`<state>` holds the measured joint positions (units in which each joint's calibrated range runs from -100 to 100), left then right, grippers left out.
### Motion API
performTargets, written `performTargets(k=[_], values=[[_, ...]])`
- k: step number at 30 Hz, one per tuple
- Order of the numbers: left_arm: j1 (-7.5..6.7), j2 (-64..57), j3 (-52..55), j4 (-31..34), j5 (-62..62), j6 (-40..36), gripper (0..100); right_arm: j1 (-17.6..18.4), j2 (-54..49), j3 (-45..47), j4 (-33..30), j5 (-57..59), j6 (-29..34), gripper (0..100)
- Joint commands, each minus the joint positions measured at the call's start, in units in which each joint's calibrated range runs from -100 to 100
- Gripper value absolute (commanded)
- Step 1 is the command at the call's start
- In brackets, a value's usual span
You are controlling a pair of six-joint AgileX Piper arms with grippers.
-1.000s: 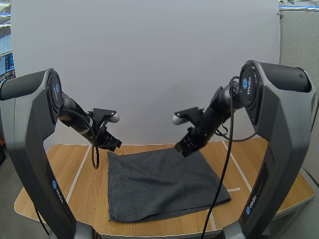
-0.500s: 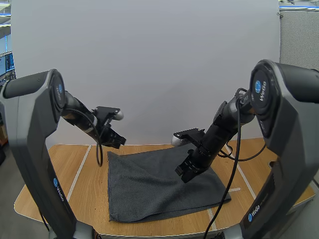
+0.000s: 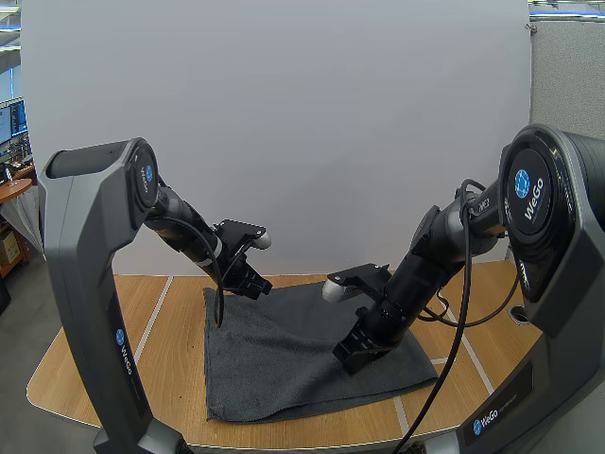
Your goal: Fold the towel
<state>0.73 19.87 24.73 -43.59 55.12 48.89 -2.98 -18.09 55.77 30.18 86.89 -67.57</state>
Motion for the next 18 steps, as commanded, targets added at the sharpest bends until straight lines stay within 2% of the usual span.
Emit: performTargets(k=[1,9,18], values=[[-0.6,3.79,-3.32,-0.44,-1.41,0.45,0,-0.12,-0.74,1.24,-0.55,-0.46,-0.76,0],[-0.76,7.49,-5.3,-0.44,-2.11,0.45,0,-0.12,-0.08,1.37,-2.16,-0.98,-0.82,0],[-0.76,10.39,-8.08,-1.62,-1.92,0.45,0,-0.12,1.76,6.47,-2.67,-9.19,-2.11,0]])
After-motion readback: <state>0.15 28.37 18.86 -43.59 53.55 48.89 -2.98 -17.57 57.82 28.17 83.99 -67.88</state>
